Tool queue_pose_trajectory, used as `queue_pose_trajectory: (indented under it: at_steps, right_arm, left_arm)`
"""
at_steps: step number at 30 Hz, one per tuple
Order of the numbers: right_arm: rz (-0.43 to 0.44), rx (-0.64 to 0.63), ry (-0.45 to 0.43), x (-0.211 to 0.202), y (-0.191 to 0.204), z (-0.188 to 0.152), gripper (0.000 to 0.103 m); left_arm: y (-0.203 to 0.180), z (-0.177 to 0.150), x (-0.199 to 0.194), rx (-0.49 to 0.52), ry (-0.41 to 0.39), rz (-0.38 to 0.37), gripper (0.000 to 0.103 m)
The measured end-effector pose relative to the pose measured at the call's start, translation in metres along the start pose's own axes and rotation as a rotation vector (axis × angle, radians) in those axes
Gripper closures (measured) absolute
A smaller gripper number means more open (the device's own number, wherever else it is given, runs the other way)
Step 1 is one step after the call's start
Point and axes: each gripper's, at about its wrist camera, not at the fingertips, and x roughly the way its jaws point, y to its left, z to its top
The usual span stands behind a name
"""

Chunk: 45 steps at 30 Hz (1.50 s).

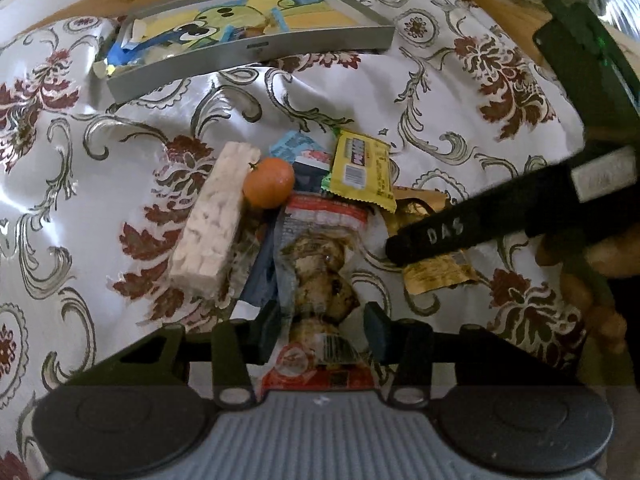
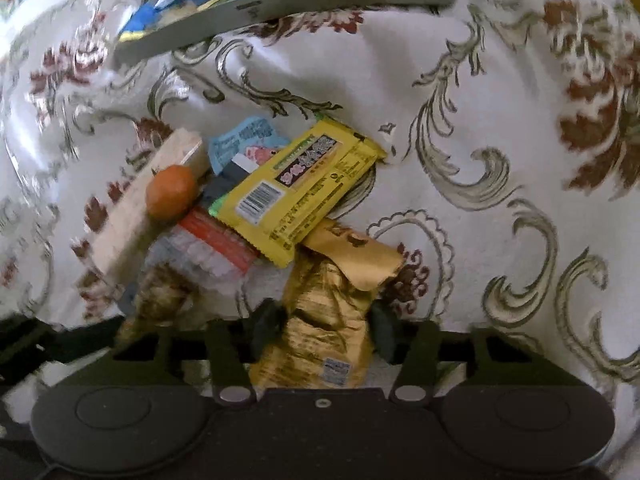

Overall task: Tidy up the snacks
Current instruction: 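Grasp and lift the brown snack bag with the left tool while the right tool lifts the gold packet, then carry the brown snack bag in the left tool and gold packet in the right tool toward the tray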

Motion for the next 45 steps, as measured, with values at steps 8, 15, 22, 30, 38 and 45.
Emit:
queue_pose_trajectory:
  at_steps: [8, 15, 22, 30, 38, 45]
  right_arm:
    - [-0.037, -0.013, -0.054, -0.013, 0.0, -0.004, 0.058]
    - [-0.058, 0.0, -0.13, -0.034, -0.001, -0.008, 0.059]
    - [0.047, 0.074, -0.173, -0.064, -0.012, -0.017, 0.059]
    - [0.13, 0.025, -0.321, -0.094, -0.002, -0.028, 0.059]
    - [0.164, -0.022, -0.459, -0.112, 0.003, -0.032, 0.059]
    - [0.151, -0.089, -0.579, -0.122, 0.01, -0.02, 0.059]
  left_arm:
    - [0.004, -0.004, -0.007, -0.067, 0.004, -0.044, 0.055]
    - [0.008, -0.006, -0.011, -0.145, 0.03, -0.114, 0.056]
    - [0.011, -0.005, -0.023, -0.188, 0.026, -0.161, 0.056]
    - [0.018, -0.012, -0.05, -0.242, -0.025, -0.171, 0.056]
    - [0.022, -0.009, -0.07, -0.265, -0.146, -0.126, 0.056]
    - [0.036, 0.021, -0.077, -0.309, -0.253, -0.053, 0.056]
